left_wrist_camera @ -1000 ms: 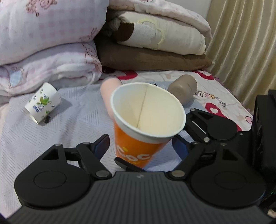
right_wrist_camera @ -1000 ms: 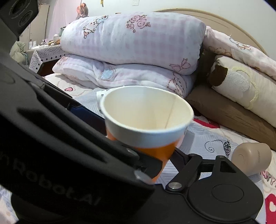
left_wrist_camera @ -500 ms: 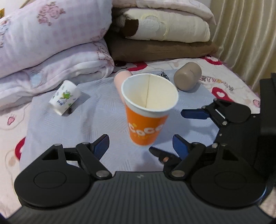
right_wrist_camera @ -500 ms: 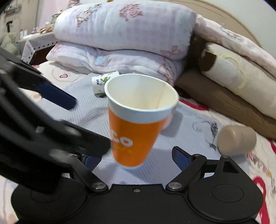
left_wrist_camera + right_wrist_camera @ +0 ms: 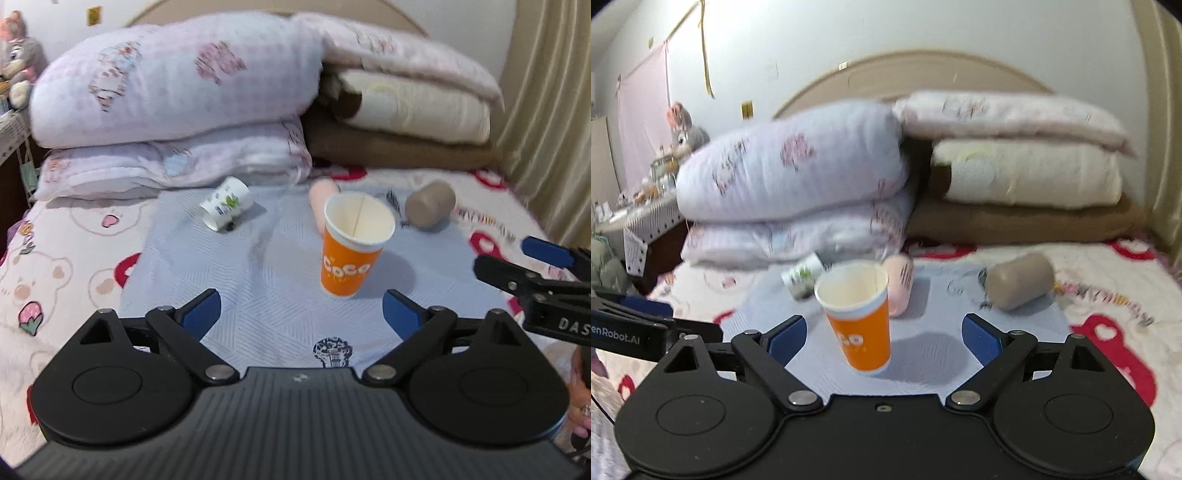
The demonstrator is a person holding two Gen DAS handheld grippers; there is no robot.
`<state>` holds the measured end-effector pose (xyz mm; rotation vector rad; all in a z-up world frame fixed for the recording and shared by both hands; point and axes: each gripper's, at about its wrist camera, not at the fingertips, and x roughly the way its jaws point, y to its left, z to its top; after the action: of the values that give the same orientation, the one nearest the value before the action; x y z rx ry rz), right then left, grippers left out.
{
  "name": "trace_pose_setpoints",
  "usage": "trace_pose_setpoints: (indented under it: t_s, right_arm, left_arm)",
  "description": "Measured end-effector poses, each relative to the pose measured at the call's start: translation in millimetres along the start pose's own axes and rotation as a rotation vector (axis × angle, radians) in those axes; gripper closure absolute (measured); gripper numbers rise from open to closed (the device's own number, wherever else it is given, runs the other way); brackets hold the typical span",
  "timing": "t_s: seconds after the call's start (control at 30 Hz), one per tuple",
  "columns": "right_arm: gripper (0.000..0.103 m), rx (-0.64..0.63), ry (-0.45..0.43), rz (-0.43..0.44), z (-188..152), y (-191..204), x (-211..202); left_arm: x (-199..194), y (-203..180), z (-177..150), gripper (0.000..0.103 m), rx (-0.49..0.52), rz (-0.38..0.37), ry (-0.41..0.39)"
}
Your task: Flip cup upright
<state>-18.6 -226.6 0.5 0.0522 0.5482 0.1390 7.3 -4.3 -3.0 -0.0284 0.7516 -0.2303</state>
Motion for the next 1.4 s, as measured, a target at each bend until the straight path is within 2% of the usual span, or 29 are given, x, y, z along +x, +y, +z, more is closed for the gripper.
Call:
trace_pose_setpoints:
  t_s: [0.1,0.2,0.3,0.37,0.43,0.57,0.77,0.97,1.4]
  right_arm:
    - [0.009,-0.052,-0.029,-0.028,7.9,13.5,-25.0]
    - [0.008,-0.065,-0.020,-0.032,11.5,24.3,-40.9]
    - [0.005,-0.057,-0.019,-0.035,12.5,31.6,-53.8]
    - [0.000,-0.065,-0.018,-0.075,13.6,36.0,-61.1]
    - [0.000,-0.072,-0.022,-0.127,13.5,39.0,-66.9]
    - [0.000,-0.038,-0.003,-0.171,12.9,35.5,-71.2]
    - [0.000,0.016,0.043,-0.168,12.8,26.9,-73.7]
    - [0.000,0.017,0.063,-0.192,11.3,27.4,-74.2]
    - [0.000,0.017,0.081,-0.200,13.0,27.4,-76.4]
  left_arm:
    - [-22.2,-2.2,-0.8,0.000,-0.015,0.024,-0.040]
    - [-35.8,-5.0,-1.6,0.000,-0.021,0.040,-0.049]
    - [-43.7,-7.7,-4.3,0.000,-0.025,0.061,-0.022]
    - [-47.2,-7.3,-6.4,0.000,-0.037,0.073,0.008]
    - [-50.5,-6.0,-7.9,0.000,-0.055,0.076,0.024]
    - [-56.6,-5.5,-10.7,0.000,-0.063,0.076,0.019]
    - [-54.7,-5.2,-12.6,0.000,-0.062,0.100,0.063]
    - [-47.2,-4.2,-14.5,0.000,-0.062,0.125,0.108]
    - [-44.7,-3.8,-14.8,0.000,-0.047,0.144,0.132]
